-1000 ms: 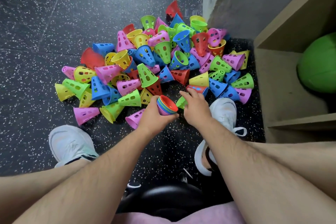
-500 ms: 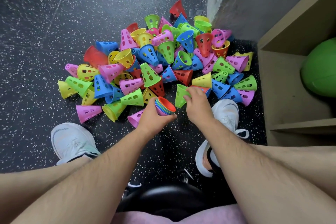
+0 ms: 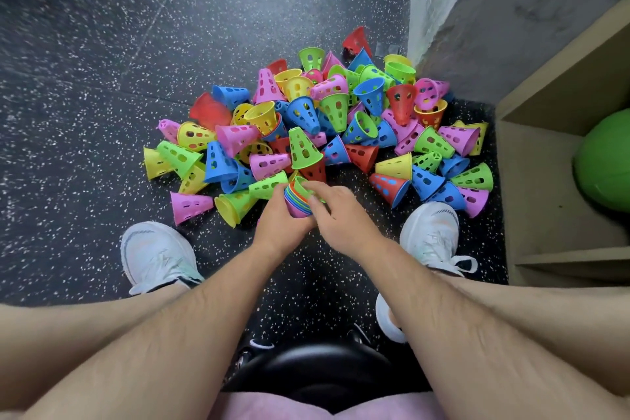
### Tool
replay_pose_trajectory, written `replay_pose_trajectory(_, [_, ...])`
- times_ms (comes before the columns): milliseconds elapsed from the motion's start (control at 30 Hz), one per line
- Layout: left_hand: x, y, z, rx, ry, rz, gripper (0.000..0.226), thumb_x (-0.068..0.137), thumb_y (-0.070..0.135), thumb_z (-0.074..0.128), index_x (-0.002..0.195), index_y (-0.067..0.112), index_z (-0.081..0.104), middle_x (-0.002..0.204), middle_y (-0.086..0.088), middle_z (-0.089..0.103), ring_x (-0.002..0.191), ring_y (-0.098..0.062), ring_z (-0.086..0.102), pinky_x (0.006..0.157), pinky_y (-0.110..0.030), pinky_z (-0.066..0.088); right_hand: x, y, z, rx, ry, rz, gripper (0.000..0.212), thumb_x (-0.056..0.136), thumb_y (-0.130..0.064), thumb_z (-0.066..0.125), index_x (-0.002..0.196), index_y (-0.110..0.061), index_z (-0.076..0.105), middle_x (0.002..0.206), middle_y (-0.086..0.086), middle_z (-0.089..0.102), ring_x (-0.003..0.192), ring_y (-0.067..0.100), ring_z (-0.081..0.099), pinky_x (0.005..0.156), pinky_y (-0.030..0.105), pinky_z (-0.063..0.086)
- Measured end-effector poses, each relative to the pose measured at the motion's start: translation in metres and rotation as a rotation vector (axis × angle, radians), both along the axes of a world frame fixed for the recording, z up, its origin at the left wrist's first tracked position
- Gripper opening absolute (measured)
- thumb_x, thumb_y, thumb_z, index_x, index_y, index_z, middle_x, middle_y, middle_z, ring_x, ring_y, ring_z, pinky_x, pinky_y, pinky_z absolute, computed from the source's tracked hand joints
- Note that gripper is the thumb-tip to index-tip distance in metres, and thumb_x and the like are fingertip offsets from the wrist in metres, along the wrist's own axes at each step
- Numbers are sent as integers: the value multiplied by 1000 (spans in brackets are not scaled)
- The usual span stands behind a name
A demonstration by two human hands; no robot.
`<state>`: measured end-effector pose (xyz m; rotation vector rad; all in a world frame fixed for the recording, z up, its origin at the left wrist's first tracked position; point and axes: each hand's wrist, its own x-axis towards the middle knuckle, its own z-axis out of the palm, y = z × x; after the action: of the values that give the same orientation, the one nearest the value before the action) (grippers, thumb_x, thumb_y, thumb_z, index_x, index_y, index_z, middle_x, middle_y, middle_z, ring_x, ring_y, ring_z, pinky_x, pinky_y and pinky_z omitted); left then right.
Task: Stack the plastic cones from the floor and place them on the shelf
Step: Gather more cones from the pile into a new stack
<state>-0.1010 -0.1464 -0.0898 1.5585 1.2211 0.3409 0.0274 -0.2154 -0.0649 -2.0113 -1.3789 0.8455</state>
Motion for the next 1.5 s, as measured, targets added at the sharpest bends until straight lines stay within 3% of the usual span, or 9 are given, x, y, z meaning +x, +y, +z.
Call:
replay_pose_trajectory(100, [-15, 4, 0, -2, 9, 14, 42, 79, 19, 77, 111, 28, 51, 90, 11, 66, 77, -7, 63, 63, -10, 44, -15, 1, 0, 14, -2, 113, 47, 101, -31, 48, 148, -25, 44, 141, -1, 52, 133, 13, 42, 115, 30, 32])
replay_pose_trajectory(167, [-27, 4, 0, -29, -12, 56, 53, 67, 37, 82, 110, 31, 52, 89, 10, 69, 72, -9, 64, 67, -19, 51, -20, 5, 2, 7, 44, 50, 51, 102, -28, 48, 151, -20, 38, 151, -1, 42, 138, 12, 39, 117, 30, 29])
replay_pose_trajectory(333, [-57, 6, 5, -9, -16, 138, 63, 73, 27, 93, 120, 26, 52, 99, 11, 67, 73, 6, 64, 65, -7, 47, -29, 10, 1, -72, -123, 79, 41, 96, -9, 46, 137, -12, 48, 138, 6, 52, 127, 23, 48, 109, 37, 38])
replay_pose_trajectory(467, [-71, 10, 5, 24, -34, 185, 61, 71, 27, 94, 115, 28, 52, 98, 10, 68, 82, 0, 68, 77, -23, 54, -44, 11, -9, -136, -226, 221, 35, 90, -5, 50, 122, -18, 55, 126, 0, 56, 118, 23, 50, 102, 41, 42])
replay_pose_trajectory(600, [-88, 12, 2, 38, -30, 244, 63, 68, 30, 95, 113, 34, 52, 101, 13, 67, 93, -6, 67, 84, -28, 54, -56, 21, -21, -160, -346, 391, 47, 90, -9, 55, 136, -17, 52, 149, 0, 45, 136, 24, 39, 113, 45, 34])
replay_pose_trajectory(867, [-109, 15, 0, 19, -3, 281, 58, 71, 24, 95, 109, 27, 51, 95, 14, 65, 78, 11, 61, 68, -6, 45, -64, 32, -32, -283, -422, 558, 63, 87, -4, 56, 147, -20, 45, 162, -2, 28, 142, 27, 30, 115, 43, 32])
replay_pose_trajectory(1000, [-111, 15, -4, 12, 3, 287, 59, 70, 26, 95, 111, 28, 52, 98, 10, 68, 84, 1, 65, 72, -13, 47, -57, 29, -33, -224, -479, 488, 76, 82, 2, 60, 152, -17, 35, 158, -1, 33, 133, 26, 39, 111, 40, 38])
replay_pose_trajectory(1267, [-109, 15, -12, -1, 41, 244, 69, 70, 29, 94, 124, 24, 52, 102, 13, 66, 91, 0, 64, 80, -21, 47, -27, 22, -24, -27, -487, 144, 26, 103, -32, 49, 117, -14, 63, 109, 3, 62, 97, 25, 52, 83, 41, 47])
replay_pose_trajectory(1500, [-98, 12, -16, -16, 46, 181, 62, 71, 24, 93, 116, 28, 50, 100, 13, 65, 89, 1, 64, 76, -15, 45, -29, 32, -7, 99, -258, 14, 24, 105, -17, 47, 120, -9, 64, 116, 5, 64, 109, 27, 54, 95, 40, 45])
